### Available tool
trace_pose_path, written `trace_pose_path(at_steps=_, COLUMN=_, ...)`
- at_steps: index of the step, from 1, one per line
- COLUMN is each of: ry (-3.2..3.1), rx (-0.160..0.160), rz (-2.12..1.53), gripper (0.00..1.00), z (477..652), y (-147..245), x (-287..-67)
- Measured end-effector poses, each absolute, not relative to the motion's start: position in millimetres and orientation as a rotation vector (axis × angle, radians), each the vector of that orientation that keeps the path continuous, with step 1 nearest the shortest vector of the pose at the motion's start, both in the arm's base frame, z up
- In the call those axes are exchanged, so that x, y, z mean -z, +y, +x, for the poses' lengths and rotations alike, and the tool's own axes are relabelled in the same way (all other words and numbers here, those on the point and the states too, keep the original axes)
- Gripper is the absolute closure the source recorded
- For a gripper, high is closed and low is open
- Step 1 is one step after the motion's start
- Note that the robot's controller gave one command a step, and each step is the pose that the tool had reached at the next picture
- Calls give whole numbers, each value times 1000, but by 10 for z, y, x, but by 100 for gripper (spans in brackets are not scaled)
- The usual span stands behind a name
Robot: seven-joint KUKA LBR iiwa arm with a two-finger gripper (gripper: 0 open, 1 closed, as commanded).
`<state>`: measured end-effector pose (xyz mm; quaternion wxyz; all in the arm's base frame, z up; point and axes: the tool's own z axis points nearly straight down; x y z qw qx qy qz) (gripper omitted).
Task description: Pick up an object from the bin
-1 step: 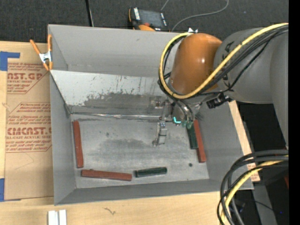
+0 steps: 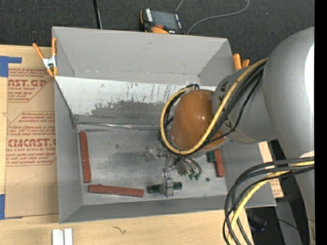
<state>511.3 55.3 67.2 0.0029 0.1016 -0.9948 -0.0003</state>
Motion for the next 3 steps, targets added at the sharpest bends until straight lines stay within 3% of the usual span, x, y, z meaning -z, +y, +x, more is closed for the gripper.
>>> trace_pose_path(at_steps=1, ry=-3143, rx=2, rz=216, gripper=0, z=4830, y=506, x=-707)
trace_pose_path(at_steps=2, ry=-3134, rx=1, rz=218, gripper=100, z=4813, y=506, x=-698)
trace_pose_path(at_steps=3, ry=-3149, rx=1, rz=116, gripper=100, z=5052, y=360, x=-2309)
